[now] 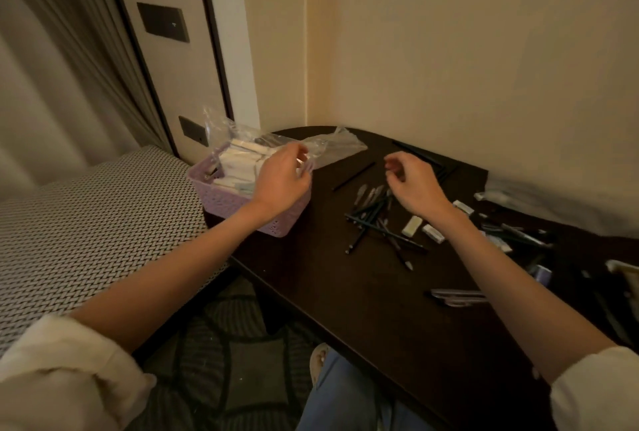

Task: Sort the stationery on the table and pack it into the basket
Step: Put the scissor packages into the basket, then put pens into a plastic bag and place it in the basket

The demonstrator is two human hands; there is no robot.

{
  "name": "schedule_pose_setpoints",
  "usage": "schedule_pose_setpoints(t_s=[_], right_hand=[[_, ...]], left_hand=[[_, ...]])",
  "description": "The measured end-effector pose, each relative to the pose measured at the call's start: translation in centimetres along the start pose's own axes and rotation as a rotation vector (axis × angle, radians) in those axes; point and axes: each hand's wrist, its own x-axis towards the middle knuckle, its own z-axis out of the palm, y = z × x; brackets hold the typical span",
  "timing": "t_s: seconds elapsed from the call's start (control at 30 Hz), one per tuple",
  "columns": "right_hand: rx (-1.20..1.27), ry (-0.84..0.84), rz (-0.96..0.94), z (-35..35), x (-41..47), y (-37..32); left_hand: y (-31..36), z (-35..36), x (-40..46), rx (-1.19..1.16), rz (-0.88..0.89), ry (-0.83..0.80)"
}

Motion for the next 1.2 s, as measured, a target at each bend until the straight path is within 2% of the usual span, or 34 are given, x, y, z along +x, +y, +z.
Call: schedule_pose_setpoints(t_s=[0.2, 0.27, 0.53, 0.67, 0.8, 0.9, 1.03, 1.2], right_hand=[[-0.123, -0.061, 0.143, -3.1, -3.4, 3.9], [-0.138, -0.065, 0.16, -4.0, -4.3, 4.9], [-0.098, -0.173, 0.15, -3.5, -6.0, 6.9], [-0.123, -0.283, 0.017, -0.1, -5.8, 5.9], [-0.289, -0.318, -0.063, 3.1, -4.7, 5.3], [-0.347, -0.285, -0.059, 4.3, -4.3, 5.4], [-0.301, -0.273, -0.042, 4.6, -4.5, 5.7], [-0.312, -0.207, 0.062, 3.3, -5.2, 6.2]], left_hand=[[3.7, 4.0, 0.4, 0.0, 0.027, -0.259], [4.8, 5.3, 0.6, 0.026, 0.053, -0.342], [4.7, 8.7, 2.8, 0.183, -0.032, -0.614], [3.6, 9.7, 4.1, 0.213, -0.059, -0.632], [2.6, 10.5, 4.6, 0.201, -0.069, -0.619], [1.8, 11.2, 4.1, 0.164, -0.066, -0.609], [1.2, 11.9, 3.4, 0.101, -0.064, -0.591], [1.0, 12.6, 3.4, 0.082, -0.066, -0.608]])
